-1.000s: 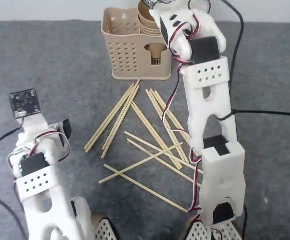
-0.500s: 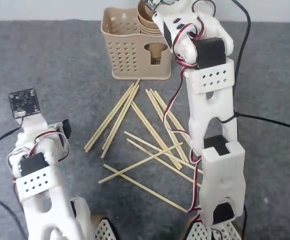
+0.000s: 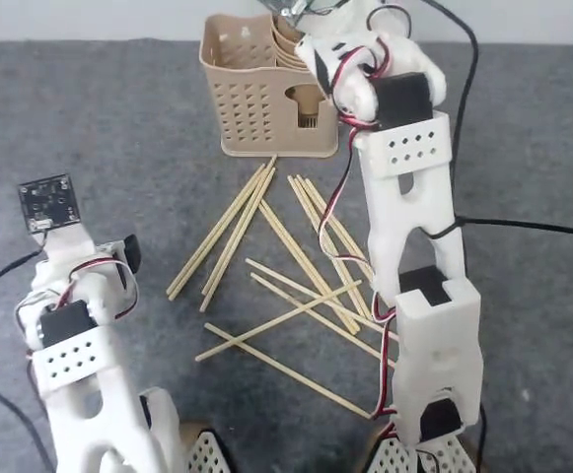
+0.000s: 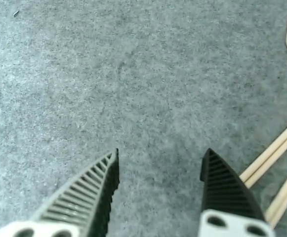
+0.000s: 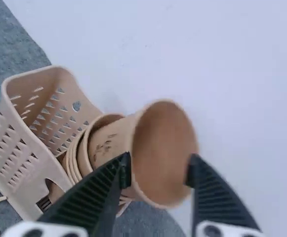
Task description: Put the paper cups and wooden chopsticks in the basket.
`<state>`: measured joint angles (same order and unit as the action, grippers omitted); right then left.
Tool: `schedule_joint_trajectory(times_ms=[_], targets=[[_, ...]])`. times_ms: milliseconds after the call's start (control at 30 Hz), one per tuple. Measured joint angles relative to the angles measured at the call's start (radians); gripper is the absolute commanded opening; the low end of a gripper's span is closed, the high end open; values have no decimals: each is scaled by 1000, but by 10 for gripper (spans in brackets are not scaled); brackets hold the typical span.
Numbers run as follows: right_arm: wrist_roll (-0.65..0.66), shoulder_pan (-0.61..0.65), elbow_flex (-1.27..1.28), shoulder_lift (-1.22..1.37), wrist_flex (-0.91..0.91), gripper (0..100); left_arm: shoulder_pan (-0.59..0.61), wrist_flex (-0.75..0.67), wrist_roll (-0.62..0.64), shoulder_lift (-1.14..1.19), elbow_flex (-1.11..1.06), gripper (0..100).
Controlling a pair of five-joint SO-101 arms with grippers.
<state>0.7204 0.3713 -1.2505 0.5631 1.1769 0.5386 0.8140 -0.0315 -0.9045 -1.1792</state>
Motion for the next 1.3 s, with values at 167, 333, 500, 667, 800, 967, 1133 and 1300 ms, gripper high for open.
schedule_joint_trajectory(times_ms=[167,333,500,667,800,967,1133,1300], targets=[[0,9,-31,0,-2,226,0,0,0,0,-6,254],[-40,9,-98,-35,58,125,-17,0,0,0,-6,254],[-123,9,-189,-117,301,13,-17,0,0,0,-6,254],[-192,8,-281,-226,563,37,-17,0,0,0,-6,252],[-321,-92,-169,-334,575,37,-20,5,0,0,-6,251],[-365,-106,236,-528,577,37,-34,124,0,0,38,252],[-423,-74,680,-749,577,41,-58,261,0,0,167,253],[-496,-69,1105,-921,485,42,-150,385,0,0,278,253]])
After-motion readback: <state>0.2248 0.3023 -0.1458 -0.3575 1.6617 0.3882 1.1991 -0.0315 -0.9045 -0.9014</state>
